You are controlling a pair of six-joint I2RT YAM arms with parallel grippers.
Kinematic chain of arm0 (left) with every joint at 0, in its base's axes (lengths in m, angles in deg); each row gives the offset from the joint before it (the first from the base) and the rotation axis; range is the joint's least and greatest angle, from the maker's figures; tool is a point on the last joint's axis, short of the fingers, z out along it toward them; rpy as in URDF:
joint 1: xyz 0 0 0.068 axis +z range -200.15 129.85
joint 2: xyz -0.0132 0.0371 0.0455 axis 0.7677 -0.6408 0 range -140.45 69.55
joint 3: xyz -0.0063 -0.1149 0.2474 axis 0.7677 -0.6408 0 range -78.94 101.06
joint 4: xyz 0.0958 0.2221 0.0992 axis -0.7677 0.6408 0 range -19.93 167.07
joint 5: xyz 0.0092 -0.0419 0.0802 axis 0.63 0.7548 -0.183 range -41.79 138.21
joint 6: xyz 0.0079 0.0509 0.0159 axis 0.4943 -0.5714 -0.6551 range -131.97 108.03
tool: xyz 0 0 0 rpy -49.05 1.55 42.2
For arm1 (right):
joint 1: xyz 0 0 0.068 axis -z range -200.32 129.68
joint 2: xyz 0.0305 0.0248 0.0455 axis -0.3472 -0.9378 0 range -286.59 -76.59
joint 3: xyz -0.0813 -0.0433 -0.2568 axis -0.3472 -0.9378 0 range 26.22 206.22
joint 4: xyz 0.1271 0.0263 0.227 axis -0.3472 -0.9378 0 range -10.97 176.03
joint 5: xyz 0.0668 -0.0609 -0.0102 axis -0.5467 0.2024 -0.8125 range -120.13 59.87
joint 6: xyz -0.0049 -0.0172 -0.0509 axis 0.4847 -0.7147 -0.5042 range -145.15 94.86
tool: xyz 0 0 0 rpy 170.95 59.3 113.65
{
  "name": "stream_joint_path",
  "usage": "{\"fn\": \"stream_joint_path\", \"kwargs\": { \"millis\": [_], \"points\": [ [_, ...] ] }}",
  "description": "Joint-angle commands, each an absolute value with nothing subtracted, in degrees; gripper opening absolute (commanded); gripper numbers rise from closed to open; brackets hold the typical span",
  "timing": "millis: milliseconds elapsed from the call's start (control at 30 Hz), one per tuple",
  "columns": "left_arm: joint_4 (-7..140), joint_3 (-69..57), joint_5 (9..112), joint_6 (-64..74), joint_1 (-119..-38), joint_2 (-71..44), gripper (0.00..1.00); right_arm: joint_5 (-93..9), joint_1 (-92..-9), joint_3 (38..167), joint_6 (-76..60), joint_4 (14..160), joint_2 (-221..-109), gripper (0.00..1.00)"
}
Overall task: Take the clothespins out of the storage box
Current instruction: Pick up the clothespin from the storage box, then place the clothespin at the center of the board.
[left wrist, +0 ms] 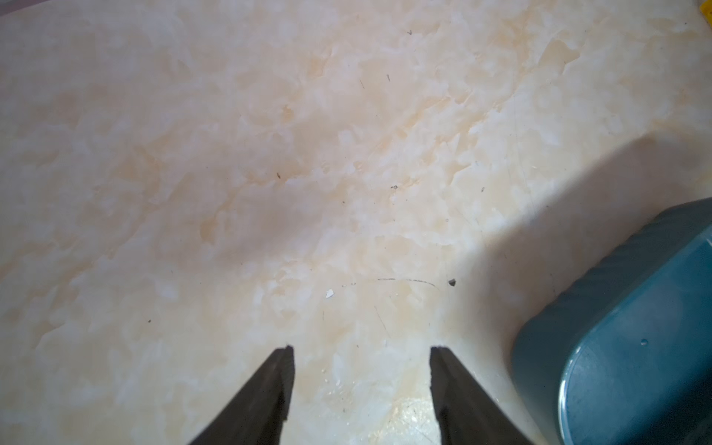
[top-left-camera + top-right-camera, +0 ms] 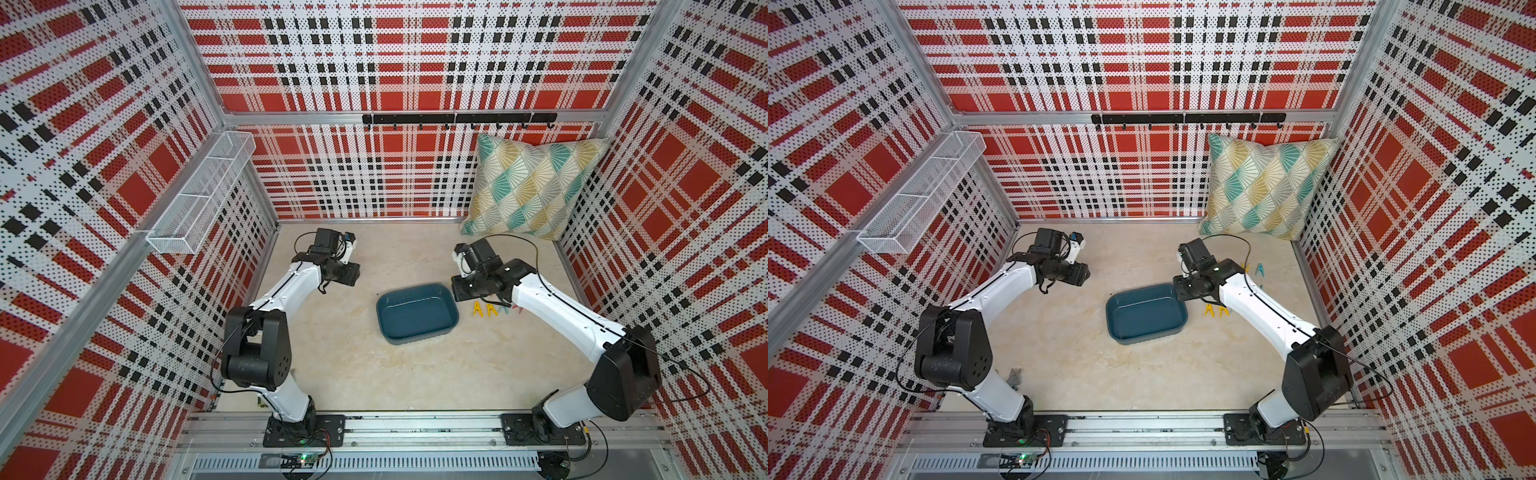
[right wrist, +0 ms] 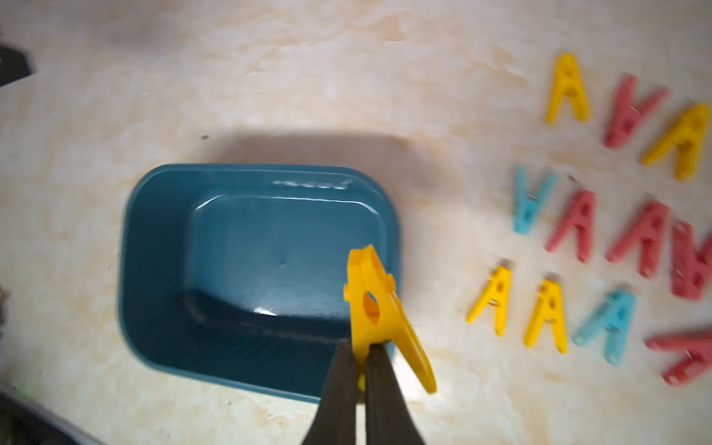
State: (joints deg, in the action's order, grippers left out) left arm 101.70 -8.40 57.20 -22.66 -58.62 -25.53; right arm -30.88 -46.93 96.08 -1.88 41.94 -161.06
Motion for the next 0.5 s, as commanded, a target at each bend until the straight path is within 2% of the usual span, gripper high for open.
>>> {"fn": "stream_joint_path", "kwargs": {
  "millis": [0,200,333,467],
  "points": [
    [100.92,-8.45,57.26,-22.69,-59.34,-24.93,0.62,-30.24,-39.74,91.04,4.08,39.14,-156.78,0.0],
    [100.94,-8.53,57.35,-22.77,-59.62,-24.82,0.62,-35.77,-21.44,82.9,1.9,39.51,-155.67,0.0],
    [100.92,-8.43,57.45,-22.73,-59.72,-24.93,0.62,-30.3,-16.14,82.7,-0.12,39.63,-159.85,0.0],
    [101.0,-8.26,57.43,-22.78,-59.95,-24.84,0.62,-30.26,-12.05,83.56,-1.87,41.23,-164.86,0.0]
  ]
}}
